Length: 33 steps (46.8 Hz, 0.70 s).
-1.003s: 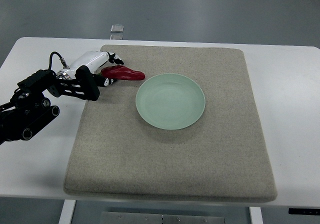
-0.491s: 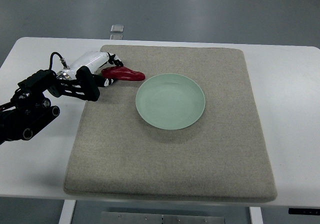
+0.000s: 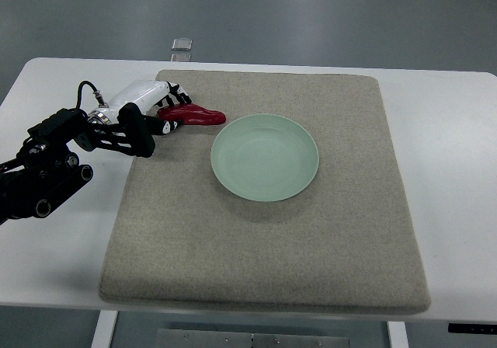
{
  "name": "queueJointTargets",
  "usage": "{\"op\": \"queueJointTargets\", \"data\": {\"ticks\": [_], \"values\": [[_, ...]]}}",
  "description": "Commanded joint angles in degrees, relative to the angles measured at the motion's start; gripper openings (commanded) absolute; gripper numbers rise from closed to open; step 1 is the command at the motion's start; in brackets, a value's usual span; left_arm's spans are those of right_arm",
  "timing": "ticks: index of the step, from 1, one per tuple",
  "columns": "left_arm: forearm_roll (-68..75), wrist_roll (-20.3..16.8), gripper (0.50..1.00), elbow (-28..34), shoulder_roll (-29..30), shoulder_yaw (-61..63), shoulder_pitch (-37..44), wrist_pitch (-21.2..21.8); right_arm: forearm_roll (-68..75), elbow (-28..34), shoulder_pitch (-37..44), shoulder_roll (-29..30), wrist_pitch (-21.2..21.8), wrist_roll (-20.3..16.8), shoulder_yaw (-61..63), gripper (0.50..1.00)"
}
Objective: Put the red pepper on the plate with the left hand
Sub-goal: 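Close the left hand fingers around the red pepper, then carry the red pepper with the left hand over the green plate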
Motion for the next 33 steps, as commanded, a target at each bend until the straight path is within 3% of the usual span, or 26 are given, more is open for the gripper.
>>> {"op": "queueJointTargets", "data": {"ticks": [1,33], "values": [[-0.3,0.0,0.5,0.0,0.0,-0.1,0.0,0.1,0.0,0.0,0.0,0.0,0.0,0.0,0.0,0.932],[-0.5,-1.8,0.5,-4.0,0.1,-0.7,-1.0,2.5,0.0,0.0,0.0,0.0,0.0,0.0,0.0,0.932]]}}
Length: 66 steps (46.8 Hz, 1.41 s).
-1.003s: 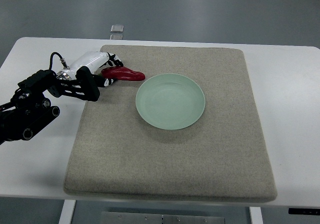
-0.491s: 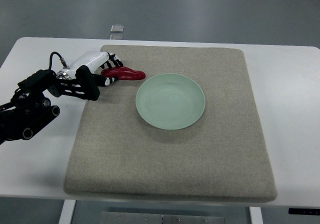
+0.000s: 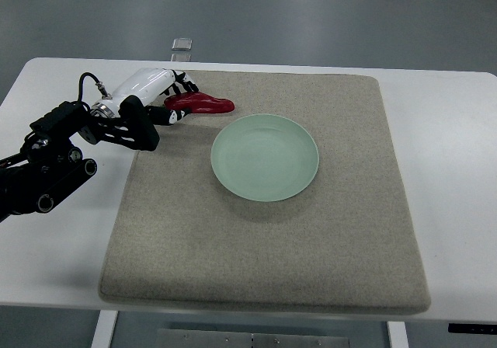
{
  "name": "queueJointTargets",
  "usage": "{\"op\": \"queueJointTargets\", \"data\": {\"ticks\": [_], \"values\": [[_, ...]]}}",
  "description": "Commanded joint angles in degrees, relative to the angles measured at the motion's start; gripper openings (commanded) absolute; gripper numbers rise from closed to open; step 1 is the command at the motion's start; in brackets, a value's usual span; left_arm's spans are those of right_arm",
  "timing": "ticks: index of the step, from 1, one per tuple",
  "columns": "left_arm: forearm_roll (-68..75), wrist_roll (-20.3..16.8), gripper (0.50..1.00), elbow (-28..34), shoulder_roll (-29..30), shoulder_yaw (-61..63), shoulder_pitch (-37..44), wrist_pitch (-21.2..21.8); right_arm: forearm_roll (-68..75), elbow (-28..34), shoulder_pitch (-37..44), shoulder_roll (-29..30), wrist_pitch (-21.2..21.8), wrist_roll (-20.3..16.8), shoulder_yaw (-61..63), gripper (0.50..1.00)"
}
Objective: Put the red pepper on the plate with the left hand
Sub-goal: 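Carry the red pepper with the left hand over the green plate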
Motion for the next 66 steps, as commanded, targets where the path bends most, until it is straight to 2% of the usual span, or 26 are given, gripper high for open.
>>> {"op": "queueJointTargets", "data": {"ticks": [1,20,30,66], "values": [[0.0,-0.4,0.5,-1.8,0.0,-0.1,-0.3,-0.1,0.0,0.1,0.0,0.0,0.0,0.0,0.0,0.932],[0.9,-1.9,0.5,-12.9,0.3,0.7,-1.1,-2.2,0.0,0.1,0.0,0.0,0.0,0.0,0.0,0.932],[1.0,-2.0,0.5,-15.9,0.3,4.7,-1.5,-2.5,0.0,0.0,0.0,0.0,0.0,0.0,0.0,0.932],[2.7,-2.5,0.5,-15.2,-1.3,10.6,-2.4,-2.1,0.0,0.0,0.0,0.0,0.0,0.0,0.0,0.932]]}}
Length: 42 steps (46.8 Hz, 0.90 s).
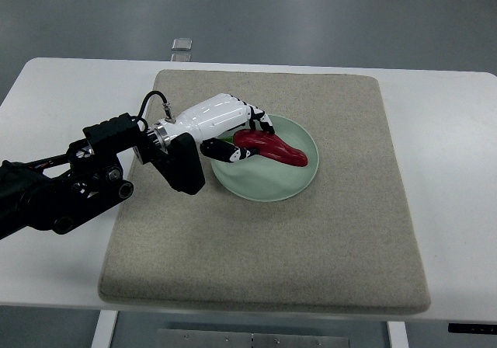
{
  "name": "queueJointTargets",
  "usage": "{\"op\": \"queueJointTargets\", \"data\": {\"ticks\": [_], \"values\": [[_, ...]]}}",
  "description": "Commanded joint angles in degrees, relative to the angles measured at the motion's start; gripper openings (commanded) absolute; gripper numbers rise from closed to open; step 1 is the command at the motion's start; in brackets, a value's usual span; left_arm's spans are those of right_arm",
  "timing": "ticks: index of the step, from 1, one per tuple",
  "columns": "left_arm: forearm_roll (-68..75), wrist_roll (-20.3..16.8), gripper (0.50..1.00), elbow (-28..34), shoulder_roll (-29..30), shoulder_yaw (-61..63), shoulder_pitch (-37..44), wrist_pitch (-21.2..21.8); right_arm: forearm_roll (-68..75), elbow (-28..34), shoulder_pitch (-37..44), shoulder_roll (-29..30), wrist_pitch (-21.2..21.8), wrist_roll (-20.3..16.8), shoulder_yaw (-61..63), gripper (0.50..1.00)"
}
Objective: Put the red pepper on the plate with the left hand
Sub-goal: 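Carry the red pepper with the left hand over the green plate, then open the left hand to release the pepper onto the plate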
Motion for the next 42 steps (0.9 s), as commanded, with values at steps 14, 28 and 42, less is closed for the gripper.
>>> {"op": "queueJointTargets", "data": {"ticks": [14,28,42], "values": [[0.5,0.1,0.5,1.2,-1.5,0.6,-0.1,0.2,0.0,0.0,0.0,0.0,0.0,0.0,0.0,0.932],[0.5,0.2,0.5,2.3,-1.6,0.8,-0.2,0.3,0.0,0.1,0.0,0.0,0.0,0.0,0.0,0.932],[0.1,0.2,0.728,2.4,-1.8,0.8,-0.2,1.2,0.0,0.0,0.0,0.0,0.0,0.0,0.0,0.932]]}}
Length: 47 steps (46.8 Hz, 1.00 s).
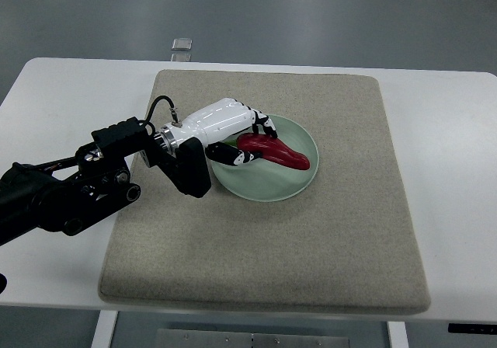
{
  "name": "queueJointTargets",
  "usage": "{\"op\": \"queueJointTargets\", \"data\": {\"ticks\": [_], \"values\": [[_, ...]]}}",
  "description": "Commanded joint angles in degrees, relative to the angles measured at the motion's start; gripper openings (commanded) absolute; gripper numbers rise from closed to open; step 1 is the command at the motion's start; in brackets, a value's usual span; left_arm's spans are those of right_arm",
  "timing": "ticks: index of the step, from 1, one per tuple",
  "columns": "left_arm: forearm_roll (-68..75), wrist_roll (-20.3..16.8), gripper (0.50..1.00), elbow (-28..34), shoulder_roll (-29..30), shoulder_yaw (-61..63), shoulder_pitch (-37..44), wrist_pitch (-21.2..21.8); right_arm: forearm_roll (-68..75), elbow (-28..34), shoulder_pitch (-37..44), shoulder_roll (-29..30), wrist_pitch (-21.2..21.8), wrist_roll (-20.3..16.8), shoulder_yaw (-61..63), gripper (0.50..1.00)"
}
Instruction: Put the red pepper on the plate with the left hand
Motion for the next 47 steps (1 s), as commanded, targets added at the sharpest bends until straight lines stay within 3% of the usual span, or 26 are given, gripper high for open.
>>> {"op": "queueJointTargets", "data": {"ticks": [1,7,10,14,25,47], "values": [[-0.3,-0.1,0.762,0.0,0.0,-0.1,0.0,0.7,0.0,0.1,0.0,0.0,0.0,-0.1,0.0,0.932],[-0.9,-0.1,0.881,0.0,0.0,-0.1,0.0,2.1,0.0,0.0,0.0,0.0,0.0,0.0,0.0,0.932],[-1.0,-0.1,0.889,0.0,0.0,-0.1,0.0,2.1,0.0,0.0,0.0,0.0,0.0,0.0,0.0,0.932],[-1.1,-0.1,0.951,-0.1,0.0,-0.1,0.1,2.4,0.0,0.0,0.0,0.0,0.0,0.0,0.0,0.932],[-1.8,-0.1,0.962,-0.2,0.1,-1.1,0.4,2.8,0.0,0.0,0.0,0.0,0.0,0.0,0.0,0.932],[-40.3,-0.2,0.986,-0.3,0.0,-1.2,1.0,19.7,0.0,0.0,0.0,0.0,0.0,0.0,0.0,0.932]]}}
